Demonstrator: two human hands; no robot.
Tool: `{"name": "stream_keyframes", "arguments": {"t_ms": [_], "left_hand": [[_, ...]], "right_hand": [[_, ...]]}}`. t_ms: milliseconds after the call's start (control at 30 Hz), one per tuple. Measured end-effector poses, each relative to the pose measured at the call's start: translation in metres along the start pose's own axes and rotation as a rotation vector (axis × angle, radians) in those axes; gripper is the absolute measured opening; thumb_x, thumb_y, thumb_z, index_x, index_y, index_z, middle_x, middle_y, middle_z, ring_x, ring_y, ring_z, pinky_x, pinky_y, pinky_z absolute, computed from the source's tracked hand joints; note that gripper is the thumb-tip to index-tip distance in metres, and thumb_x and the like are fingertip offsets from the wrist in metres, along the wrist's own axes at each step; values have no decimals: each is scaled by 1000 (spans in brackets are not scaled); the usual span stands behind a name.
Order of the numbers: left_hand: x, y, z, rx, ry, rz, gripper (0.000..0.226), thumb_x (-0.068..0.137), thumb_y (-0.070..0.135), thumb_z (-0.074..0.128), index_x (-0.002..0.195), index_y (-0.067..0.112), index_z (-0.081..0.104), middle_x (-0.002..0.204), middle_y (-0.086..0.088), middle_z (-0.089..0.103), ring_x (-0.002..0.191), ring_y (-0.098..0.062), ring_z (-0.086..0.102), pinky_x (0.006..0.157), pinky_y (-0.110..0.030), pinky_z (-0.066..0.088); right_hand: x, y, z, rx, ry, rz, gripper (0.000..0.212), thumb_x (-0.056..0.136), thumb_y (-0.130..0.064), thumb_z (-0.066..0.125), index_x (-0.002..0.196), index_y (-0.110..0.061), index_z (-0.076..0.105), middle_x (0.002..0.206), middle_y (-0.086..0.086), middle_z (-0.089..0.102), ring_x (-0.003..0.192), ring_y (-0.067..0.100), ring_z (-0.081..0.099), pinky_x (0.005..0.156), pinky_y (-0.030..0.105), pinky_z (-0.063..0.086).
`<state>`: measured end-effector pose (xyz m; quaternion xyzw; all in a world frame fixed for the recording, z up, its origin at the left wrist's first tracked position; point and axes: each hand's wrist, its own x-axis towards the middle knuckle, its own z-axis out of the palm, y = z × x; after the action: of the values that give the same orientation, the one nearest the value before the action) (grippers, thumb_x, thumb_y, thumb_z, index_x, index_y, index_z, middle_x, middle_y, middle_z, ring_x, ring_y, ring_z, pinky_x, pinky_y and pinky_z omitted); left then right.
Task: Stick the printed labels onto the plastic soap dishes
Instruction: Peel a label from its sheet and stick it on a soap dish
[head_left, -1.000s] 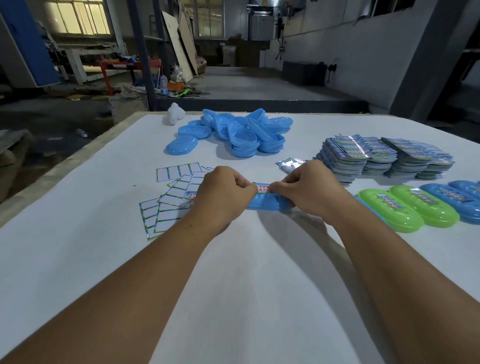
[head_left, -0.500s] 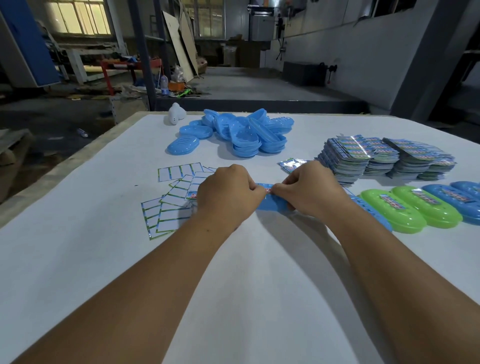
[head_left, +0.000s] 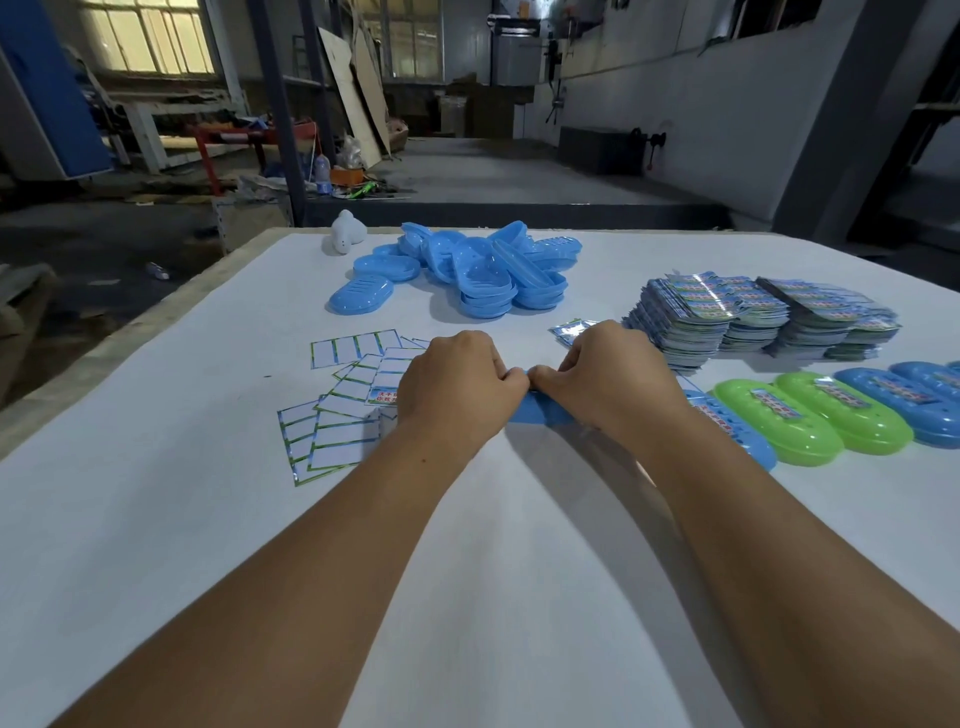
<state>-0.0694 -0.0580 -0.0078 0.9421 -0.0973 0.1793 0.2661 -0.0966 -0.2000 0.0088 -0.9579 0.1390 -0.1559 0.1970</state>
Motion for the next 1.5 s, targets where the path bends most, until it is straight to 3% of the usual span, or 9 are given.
{"name": "stream_keyframes", "arguments": {"t_ms": [200, 433, 600, 767, 933, 1100, 1233, 1367, 1500], "left_hand": [[1, -6, 4, -48, -25, -26, 34, 82, 52, 67, 96, 25, 51, 84, 6, 56, 82, -22, 57, 67, -32, 42], [4, -13, 7, -193, 3, -32, 18, 91, 46, 59, 95, 30, 51, 75, 4, 64, 77, -20, 62, 67, -36, 48], [5, -14, 5, -293, 108, 2, 10, 96, 37, 50, 97, 27, 52, 77, 1, 64, 78, -24, 62, 69, -41, 51], [5, -18, 7, -281, 133, 18, 10, 95, 38, 53, 98, 29, 50, 66, 7, 58, 70, -20, 59, 62, -36, 45], [6, -20, 10, -274, 133, 14, 11, 93, 39, 56, 98, 31, 49, 61, 11, 57, 66, -9, 56, 60, -32, 39], [6, -20, 8, -269, 120, 6, 10, 92, 39, 58, 97, 33, 50, 61, 13, 57, 71, -14, 59, 64, -33, 44], [5, -18, 8, -271, 109, -1, 10, 92, 38, 58, 97, 32, 51, 58, 12, 56, 67, -10, 58, 62, -32, 43], [4, -16, 6, -273, 96, 1, 10, 93, 36, 59, 97, 31, 52, 54, 11, 56, 64, -10, 58, 63, -32, 46], [3, -16, 3, -272, 85, -1, 8, 93, 35, 59, 97, 31, 54, 54, 11, 57, 66, -13, 60, 69, -35, 52]], "right_hand": [[3, 5, 1, -19, -19, 13, 43, 76, -58, 70, 79, -15, 69, 78, 0, 68, 82, 23, 67, 64, 32, 50], [-3, 6, 3, 188, -60, -252, 48, 90, -45, 69, 132, -24, 60, 121, -5, 64, 109, 15, 60, 91, 30, 47], [-13, -2, 3, 195, -207, -421, 66, 87, -46, 71, 147, -32, 48, 139, -10, 58, 123, 14, 57, 98, 32, 47], [-13, 2, -6, -53, -175, -365, 52, 84, -58, 63, 133, -43, 58, 122, -4, 64, 114, 23, 57, 95, 37, 49], [-14, 13, -23, -215, -215, -199, 51, 72, -72, 64, 97, -29, 71, 94, -8, 66, 90, 19, 62, 80, 34, 55], [-13, 30, -45, -268, -224, -105, 62, 62, -73, 67, 69, -12, 64, 58, -2, 61, 61, 21, 60, 56, 27, 44], [-14, 32, -51, -226, -259, -86, 56, 58, -66, 74, 67, -11, 67, 49, -1, 60, 56, 21, 61, 59, 30, 51], [-9, 37, -54, -234, -228, -42, 47, 61, -49, 87, 77, -12, 62, 63, 4, 60, 64, 27, 61, 68, 32, 54], [-4, 48, -58, -290, -189, 2, 46, 68, -28, 86, 63, -8, 44, 56, 5, 45, 59, 27, 44, 58, 29, 40]]}}
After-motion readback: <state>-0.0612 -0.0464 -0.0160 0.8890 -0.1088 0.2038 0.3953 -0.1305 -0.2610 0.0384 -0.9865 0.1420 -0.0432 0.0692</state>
